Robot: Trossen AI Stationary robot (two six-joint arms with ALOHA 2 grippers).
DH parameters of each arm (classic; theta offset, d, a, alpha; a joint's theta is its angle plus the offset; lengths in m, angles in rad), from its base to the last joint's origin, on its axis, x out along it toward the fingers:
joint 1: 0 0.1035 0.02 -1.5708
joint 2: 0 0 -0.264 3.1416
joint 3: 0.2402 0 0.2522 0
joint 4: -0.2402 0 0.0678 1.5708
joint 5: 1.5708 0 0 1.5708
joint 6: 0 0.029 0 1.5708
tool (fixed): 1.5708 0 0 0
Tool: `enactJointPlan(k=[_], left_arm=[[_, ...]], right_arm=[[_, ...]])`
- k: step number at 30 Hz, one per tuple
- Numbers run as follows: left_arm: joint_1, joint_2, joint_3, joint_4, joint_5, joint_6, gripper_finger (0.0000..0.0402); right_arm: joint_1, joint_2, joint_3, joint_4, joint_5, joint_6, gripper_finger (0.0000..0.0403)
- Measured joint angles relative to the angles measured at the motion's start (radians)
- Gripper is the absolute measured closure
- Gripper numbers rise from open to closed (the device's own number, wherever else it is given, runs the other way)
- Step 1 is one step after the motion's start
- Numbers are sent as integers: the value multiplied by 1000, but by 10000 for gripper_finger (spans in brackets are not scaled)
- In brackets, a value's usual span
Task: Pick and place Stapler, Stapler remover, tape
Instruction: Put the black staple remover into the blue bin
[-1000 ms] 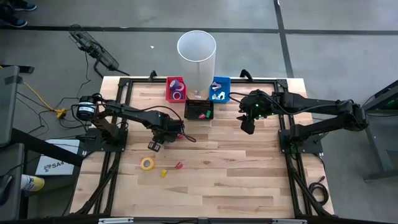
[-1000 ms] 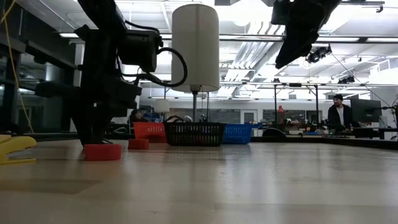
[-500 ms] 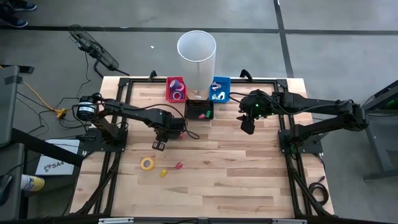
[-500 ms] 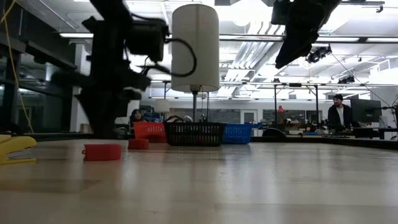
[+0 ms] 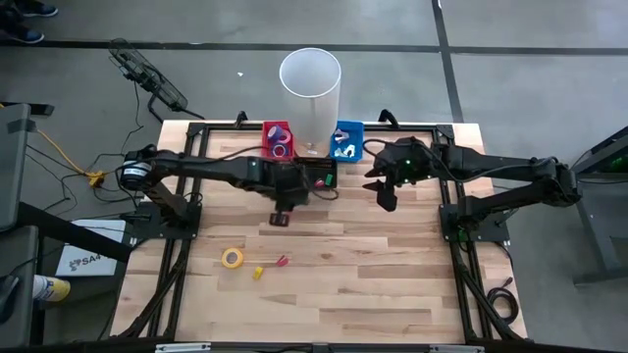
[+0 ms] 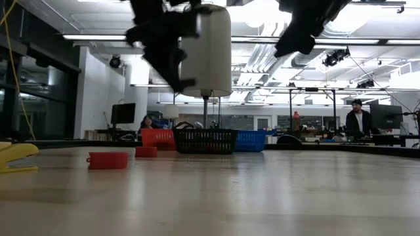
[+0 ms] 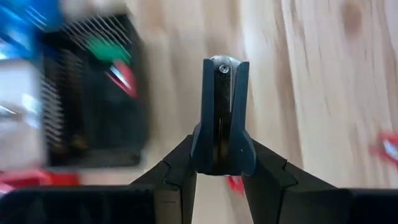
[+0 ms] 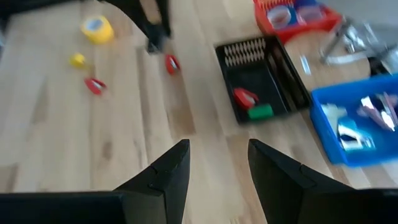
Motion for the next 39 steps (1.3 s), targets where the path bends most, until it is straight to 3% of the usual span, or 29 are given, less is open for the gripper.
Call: enactJointPlan(k=[13, 22, 39], left_arm=[[0, 0, 183, 198, -121, -1, 302], [0, 0, 187, 348, -142, -1, 302], [1, 0, 187, 375, -141, -1, 302]], right_arm=[[0, 0, 0, 254, -132, -116, 249], [0, 0, 0, 346, -122, -214, 249], [11, 55, -1, 423, -118, -262, 248]])
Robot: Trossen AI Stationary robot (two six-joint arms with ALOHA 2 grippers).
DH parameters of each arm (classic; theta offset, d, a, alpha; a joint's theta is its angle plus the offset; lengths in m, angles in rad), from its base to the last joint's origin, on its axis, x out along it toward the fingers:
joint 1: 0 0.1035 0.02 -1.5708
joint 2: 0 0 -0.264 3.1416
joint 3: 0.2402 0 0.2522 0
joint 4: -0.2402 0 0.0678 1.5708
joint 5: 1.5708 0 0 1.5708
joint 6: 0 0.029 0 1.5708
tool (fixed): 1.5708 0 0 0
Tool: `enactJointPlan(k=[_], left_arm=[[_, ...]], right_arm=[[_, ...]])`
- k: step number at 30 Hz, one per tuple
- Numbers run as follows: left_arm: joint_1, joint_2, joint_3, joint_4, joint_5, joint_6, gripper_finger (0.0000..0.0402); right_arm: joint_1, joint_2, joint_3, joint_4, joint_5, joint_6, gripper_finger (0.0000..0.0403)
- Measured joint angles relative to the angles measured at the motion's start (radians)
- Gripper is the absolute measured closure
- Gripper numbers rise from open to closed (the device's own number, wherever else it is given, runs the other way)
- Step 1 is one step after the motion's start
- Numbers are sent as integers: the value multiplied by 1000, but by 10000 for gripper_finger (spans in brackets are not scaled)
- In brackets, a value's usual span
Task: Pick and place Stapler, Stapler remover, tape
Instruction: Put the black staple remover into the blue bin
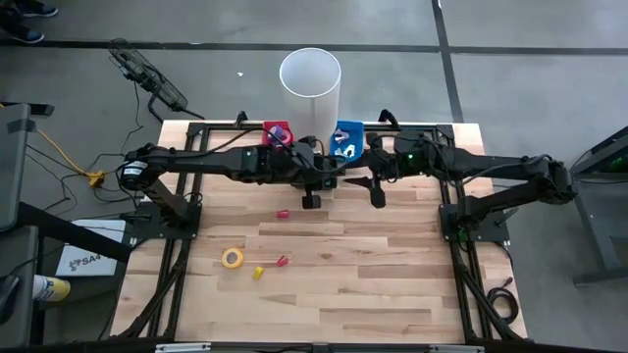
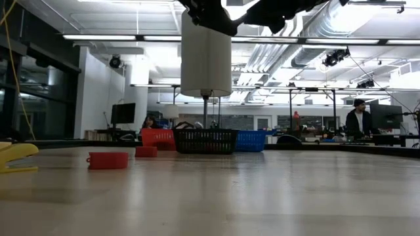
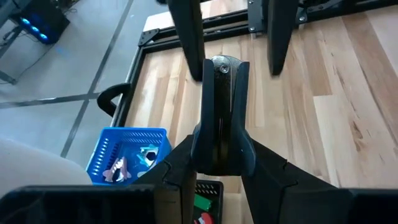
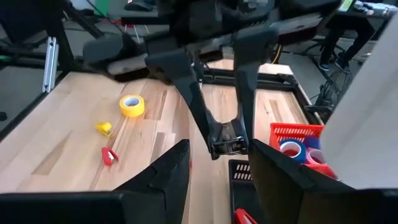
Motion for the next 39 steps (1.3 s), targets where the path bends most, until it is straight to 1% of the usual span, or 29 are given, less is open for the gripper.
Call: enactJointPlan(k=[4, 7, 11, 15, 18, 23, 36, 39], left_arm=[[-1, 0, 0, 0, 2, 0, 302], [0, 0, 0, 0, 1, 0, 302], [-1, 0, 0, 0, 3, 0, 302], [-1, 0, 0, 1, 2, 0, 302], [-1, 0, 0, 0, 2, 0, 302], [-1, 0, 0, -1, 6, -6, 302], [0, 1, 0, -7, 17, -3, 302], [0, 1, 0, -7, 17, 1, 292]], right_arm=[[22, 35, 0, 35, 35, -9, 248], [41, 45, 0, 59, 71, -51, 248], [53, 45, 0, 61, 75, -96, 249], [54, 45, 0, 70, 78, -102, 253], [54, 45, 0, 71, 92, -102, 273], [54, 45, 0, 70, 99, -107, 328], [55, 45, 1, 57, 108, -87, 329], [55, 45, 2, 56, 99, -87, 329]])
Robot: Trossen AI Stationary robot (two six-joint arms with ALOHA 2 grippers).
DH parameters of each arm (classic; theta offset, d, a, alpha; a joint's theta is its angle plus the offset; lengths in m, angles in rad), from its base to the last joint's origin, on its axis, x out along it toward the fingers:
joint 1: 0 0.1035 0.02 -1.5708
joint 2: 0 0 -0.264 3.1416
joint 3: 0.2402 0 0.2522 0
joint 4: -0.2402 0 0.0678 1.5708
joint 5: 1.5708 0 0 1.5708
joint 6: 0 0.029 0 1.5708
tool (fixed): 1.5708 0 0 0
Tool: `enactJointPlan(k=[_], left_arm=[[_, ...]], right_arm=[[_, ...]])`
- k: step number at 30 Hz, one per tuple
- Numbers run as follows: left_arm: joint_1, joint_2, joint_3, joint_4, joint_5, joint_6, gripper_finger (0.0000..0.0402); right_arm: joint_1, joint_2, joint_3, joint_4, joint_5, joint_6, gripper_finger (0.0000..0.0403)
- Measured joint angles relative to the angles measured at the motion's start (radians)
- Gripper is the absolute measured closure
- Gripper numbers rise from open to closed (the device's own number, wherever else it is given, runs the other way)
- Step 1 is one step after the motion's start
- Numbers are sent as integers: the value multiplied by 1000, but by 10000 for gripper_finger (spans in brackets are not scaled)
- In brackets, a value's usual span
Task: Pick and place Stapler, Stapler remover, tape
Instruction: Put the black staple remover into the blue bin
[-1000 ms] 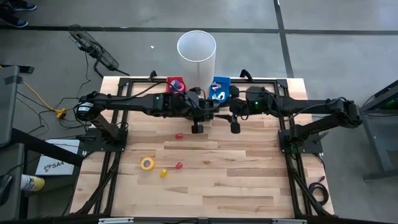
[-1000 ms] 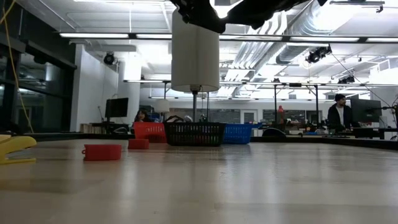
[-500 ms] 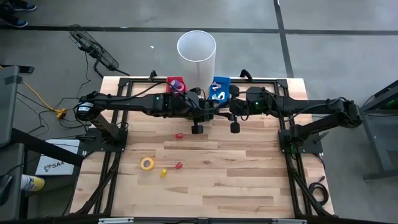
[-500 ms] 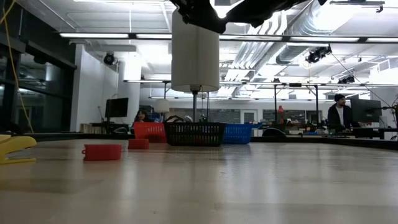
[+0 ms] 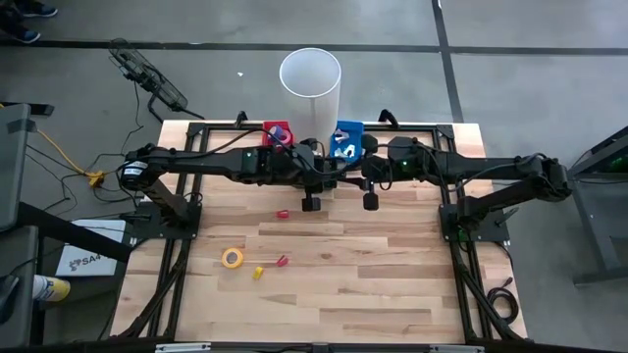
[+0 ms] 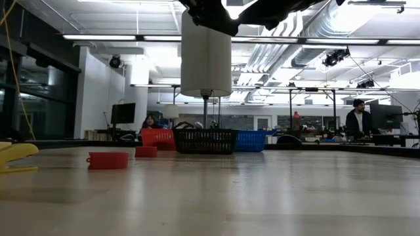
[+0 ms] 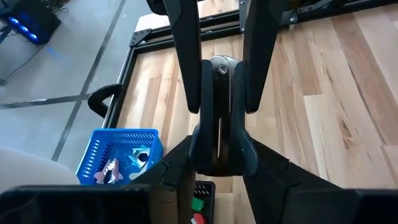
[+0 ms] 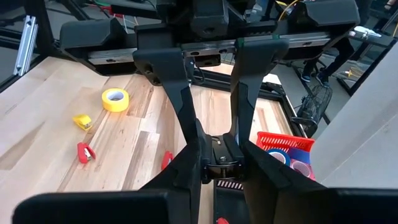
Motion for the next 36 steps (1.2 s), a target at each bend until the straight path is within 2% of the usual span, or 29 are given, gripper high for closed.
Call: enactJointPlan(k=[15, 22, 29, 36], left_arm=[[0, -1, 1, -22, -31, 58, 189], [1, -14, 74, -241, -128, 57, 184], [11, -29, 140, -494, -212, 4, 183], [93, -70, 133, -676, -153, -145, 183]], right_arm=[[0, 0, 0, -21, 11, 53, 329], [-9, -9, 0, -105, 49, 93, 329], [-80, -10, 0, -217, 115, 180, 329], [-178, -4, 0, -269, 144, 237, 329]])
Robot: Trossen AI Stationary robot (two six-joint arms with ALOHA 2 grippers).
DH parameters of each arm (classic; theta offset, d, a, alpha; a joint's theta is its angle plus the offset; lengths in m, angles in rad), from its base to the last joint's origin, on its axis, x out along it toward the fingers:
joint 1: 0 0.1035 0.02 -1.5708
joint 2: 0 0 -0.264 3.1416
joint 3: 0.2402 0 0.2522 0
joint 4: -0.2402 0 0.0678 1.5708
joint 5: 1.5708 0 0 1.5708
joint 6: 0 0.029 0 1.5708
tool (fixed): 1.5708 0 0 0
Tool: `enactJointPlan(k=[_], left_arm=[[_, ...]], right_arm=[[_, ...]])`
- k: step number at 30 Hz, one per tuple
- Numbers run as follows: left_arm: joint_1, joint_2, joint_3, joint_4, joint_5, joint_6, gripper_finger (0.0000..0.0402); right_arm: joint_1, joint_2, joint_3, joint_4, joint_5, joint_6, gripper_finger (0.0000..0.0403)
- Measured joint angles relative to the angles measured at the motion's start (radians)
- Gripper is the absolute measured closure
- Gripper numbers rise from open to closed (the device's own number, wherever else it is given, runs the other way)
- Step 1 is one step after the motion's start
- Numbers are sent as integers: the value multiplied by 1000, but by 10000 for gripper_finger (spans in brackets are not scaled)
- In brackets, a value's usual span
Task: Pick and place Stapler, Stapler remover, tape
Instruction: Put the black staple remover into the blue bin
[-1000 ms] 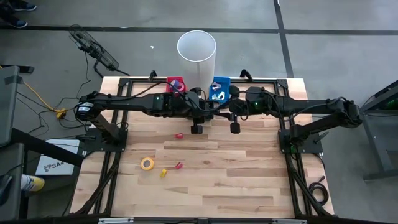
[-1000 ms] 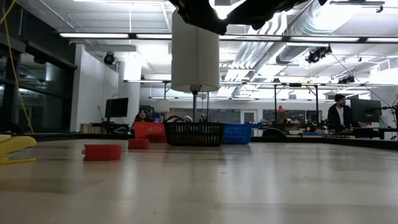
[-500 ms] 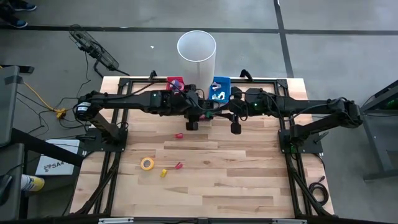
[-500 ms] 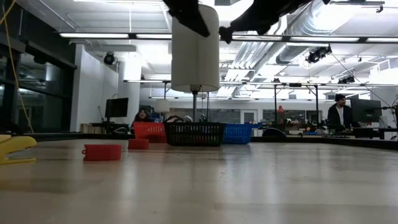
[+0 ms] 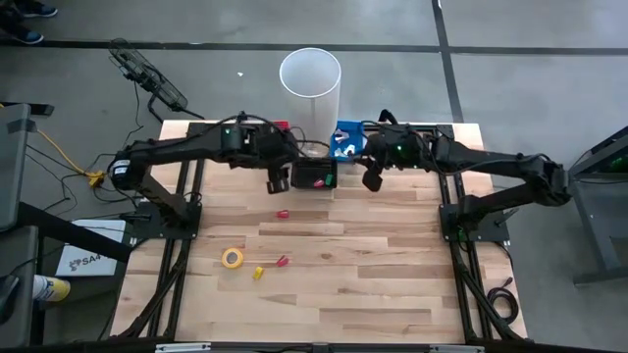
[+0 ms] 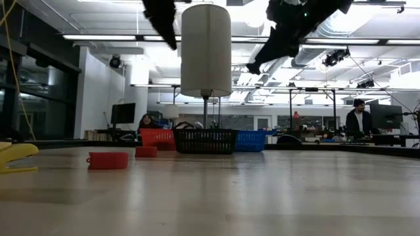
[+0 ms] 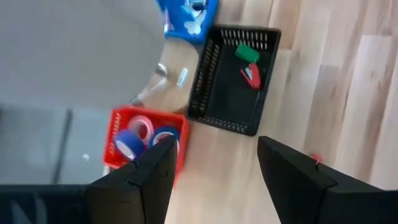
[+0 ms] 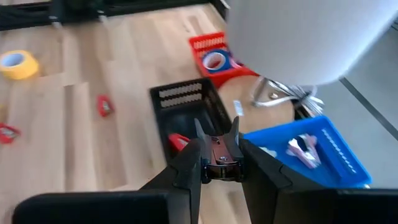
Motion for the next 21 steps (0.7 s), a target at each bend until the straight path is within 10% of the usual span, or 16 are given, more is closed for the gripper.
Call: enactJointPlan(k=[21], left_arm=[[165, -326, -621, 413, 180, -133, 183]], right_arm=[[-266, 219, 0, 108, -32, 57, 329]])
